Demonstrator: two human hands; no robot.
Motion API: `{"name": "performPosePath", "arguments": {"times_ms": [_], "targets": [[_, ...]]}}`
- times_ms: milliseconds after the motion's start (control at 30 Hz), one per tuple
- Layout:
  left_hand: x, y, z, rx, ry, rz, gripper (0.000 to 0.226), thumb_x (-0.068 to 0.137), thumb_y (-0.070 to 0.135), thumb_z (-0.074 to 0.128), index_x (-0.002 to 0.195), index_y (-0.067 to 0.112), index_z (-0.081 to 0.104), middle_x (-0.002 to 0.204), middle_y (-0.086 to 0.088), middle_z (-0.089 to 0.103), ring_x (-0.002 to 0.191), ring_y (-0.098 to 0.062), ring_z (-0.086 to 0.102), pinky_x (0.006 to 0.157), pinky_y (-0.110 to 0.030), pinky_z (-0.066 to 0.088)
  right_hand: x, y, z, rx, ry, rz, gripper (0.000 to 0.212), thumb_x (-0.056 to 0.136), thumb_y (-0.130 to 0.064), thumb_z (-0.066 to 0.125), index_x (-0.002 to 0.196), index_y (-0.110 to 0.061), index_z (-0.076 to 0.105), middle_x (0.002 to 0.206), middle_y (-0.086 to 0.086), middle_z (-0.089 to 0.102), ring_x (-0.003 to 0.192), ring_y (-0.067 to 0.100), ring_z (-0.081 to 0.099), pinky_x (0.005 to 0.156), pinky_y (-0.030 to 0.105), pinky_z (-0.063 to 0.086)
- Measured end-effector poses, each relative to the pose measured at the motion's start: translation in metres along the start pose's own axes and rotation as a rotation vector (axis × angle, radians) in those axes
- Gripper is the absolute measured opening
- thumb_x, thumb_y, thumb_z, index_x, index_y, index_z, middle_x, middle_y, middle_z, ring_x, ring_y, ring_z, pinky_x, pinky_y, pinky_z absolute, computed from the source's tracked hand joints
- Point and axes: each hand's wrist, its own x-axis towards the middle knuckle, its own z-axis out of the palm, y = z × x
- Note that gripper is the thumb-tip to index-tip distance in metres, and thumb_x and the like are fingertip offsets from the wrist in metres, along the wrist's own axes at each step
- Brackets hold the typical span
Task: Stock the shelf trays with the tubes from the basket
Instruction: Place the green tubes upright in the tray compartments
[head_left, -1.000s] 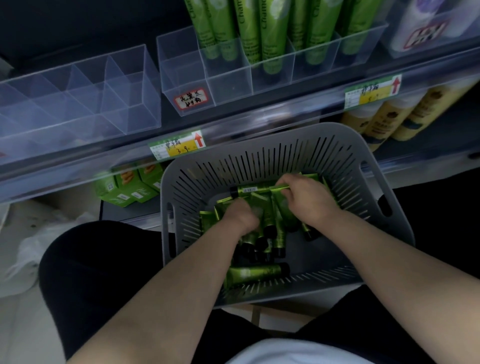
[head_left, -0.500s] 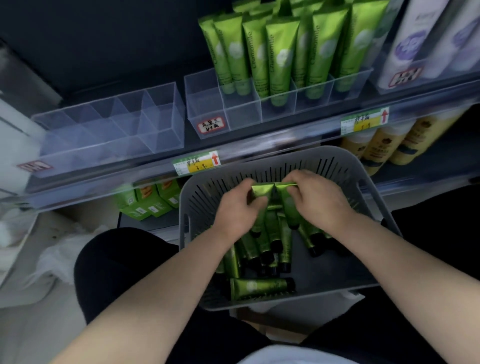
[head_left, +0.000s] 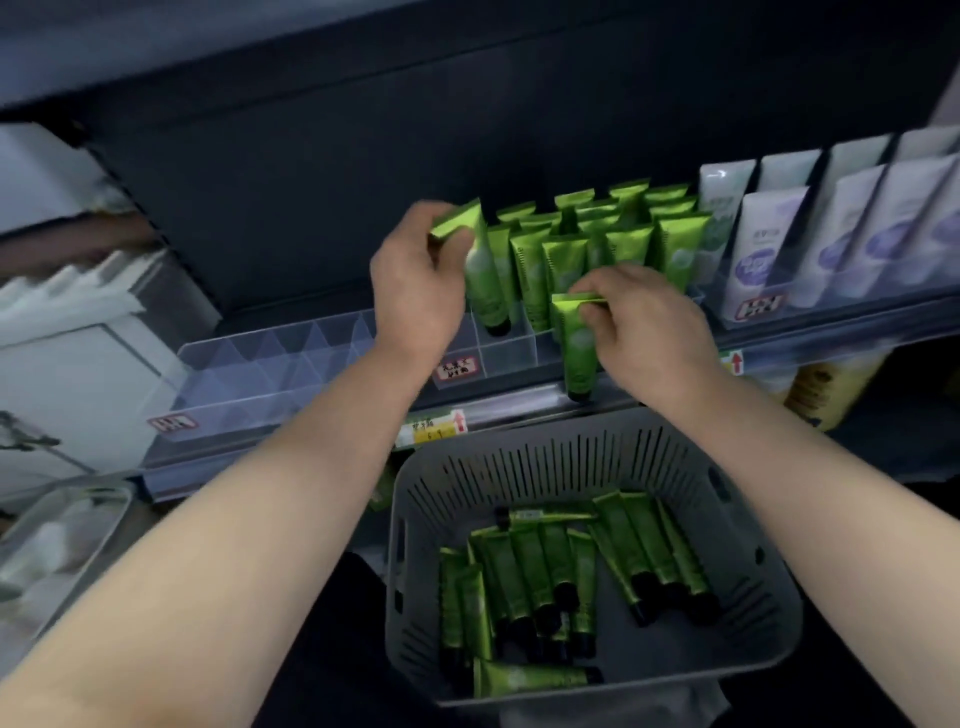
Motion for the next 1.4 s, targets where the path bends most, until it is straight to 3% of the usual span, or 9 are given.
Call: {"name": "performPosePath", "arguments": {"times_ms": [100, 233, 467, 500, 633, 800, 967, 1133, 1400], "targets": [[0.019, -0.005, 0.008, 0.096, -0.038, -0.030, 0.015, 0.091, 0.018, 0.058, 0.103, 0.012, 0.065, 0.080, 0.000, 0.063, 0.073, -0.020, 0.061, 0.069, -0.037, 0.056, 0.008, -0.001, -0.004, 0.009, 0.016, -0.015, 0.022, 0.093, -0.014, 0.055, 0.113, -0.014, 0.064, 0.109, 0.007, 0.063, 0.100, 0.028, 0.059, 0.074, 0.035, 0.050], [0.030, -0.021, 0.027, 0.222, -0.155, -0.080, 0.016, 0.093, 0.012, 0.056, 0.106, 0.010, 0.065, 0.092, -0.006, 0.066, 0.079, -0.014, 0.057, 0.063, -0.018, 0.039, 0.012, 0.000, 0.000, 0.009, -0.004, -0.035, 0.022, 0.093, -0.015, 0.056, 0.113, -0.017, 0.064, 0.109, 0.004, 0.063, 0.099, 0.025, 0.060, 0.073, 0.036, 0.054], [0.038, -0.036, 0.033, 0.302, -0.223, -0.090, 0.025, 0.093, 0.002, 0.049, 0.110, 0.009, 0.066, 0.107, -0.008, 0.067, 0.091, -0.012, 0.057, 0.066, -0.001, 0.036, 0.023, -0.005, 0.000, 0.021, -0.006, -0.044, 0.023, 0.094, -0.018, 0.055, 0.115, -0.020, 0.062, 0.110, 0.000, 0.063, 0.099, 0.022, 0.059, 0.075, 0.040, 0.054], [0.038, -0.035, 0.031, 0.303, -0.210, -0.080, 0.024, 0.092, 0.002, 0.050, 0.109, 0.009, 0.066, 0.106, -0.008, 0.067, 0.092, -0.013, 0.059, 0.069, -0.002, 0.038, 0.026, -0.008, 0.000, 0.021, 0.002, -0.050, 0.022, 0.094, -0.017, 0.054, 0.114, -0.019, 0.062, 0.109, 0.000, 0.063, 0.099, 0.022, 0.059, 0.075, 0.039, 0.054], [0.035, -0.028, 0.018, 0.315, -0.136, 0.013, 0.026, 0.087, 0.000, 0.053, 0.108, 0.009, 0.065, 0.106, -0.009, 0.066, 0.095, -0.020, 0.062, 0.083, -0.025, 0.049, 0.044, -0.023, -0.004, 0.040, 0.063, -0.070, 0.021, 0.094, -0.016, 0.053, 0.113, -0.017, 0.063, 0.105, 0.003, 0.062, 0.095, 0.023, 0.058, 0.073, 0.038, 0.052], [0.022, -0.023, -0.003, 0.395, -0.193, 0.150, 0.025, 0.084, 0.000, 0.056, 0.102, 0.012, 0.068, 0.103, -0.010, 0.065, 0.097, -0.026, 0.059, 0.082, -0.040, 0.051, 0.073, -0.042, 0.004, 0.002, 0.128, -0.087, 0.019, 0.094, -0.016, 0.051, 0.110, -0.017, 0.061, 0.102, 0.004, 0.061, 0.093, 0.026, 0.057, 0.069, 0.037, 0.049], [0.010, -0.022, -0.022, 0.589, -0.423, 0.223, 0.026, 0.089, 0.002, 0.053, 0.104, 0.017, 0.070, 0.110, -0.006, 0.065, 0.106, -0.025, 0.052, 0.083, -0.039, 0.049, 0.088, -0.044, 0.024, -0.091, 0.003, -0.078, 0.022, 0.094, -0.016, 0.053, 0.114, -0.018, 0.060, 0.108, 0.006, 0.062, 0.095, 0.028, 0.059, 0.067, 0.034, 0.045], [0.006, -0.024, -0.030, 0.606, -0.442, 0.211, 0.026, 0.090, 0.004, 0.053, 0.106, 0.017, 0.068, 0.111, -0.004, 0.065, 0.105, -0.023, 0.052, 0.081, -0.035, 0.048, 0.093, -0.039, 0.040, -0.133, -0.169, -0.013, 0.030, 0.088, -0.011, 0.060, 0.117, -0.022, 0.058, 0.118, 0.002, 0.061, 0.102, 0.025, 0.059, 0.069, 0.029, 0.040], [-0.003, -0.024, -0.020, 0.547, -0.452, 0.190, 0.027, 0.090, 0.002, 0.054, 0.108, 0.015, 0.068, 0.113, -0.004, 0.065, 0.108, -0.023, 0.052, 0.085, -0.033, 0.046, 0.086, -0.033, 0.043, -0.102, -0.109, -0.059, 0.029, 0.091, -0.008, 0.054, 0.116, -0.021, 0.060, 0.117, 0.003, 0.062, 0.107, 0.024, 0.057, 0.075, 0.035, 0.049]]}}
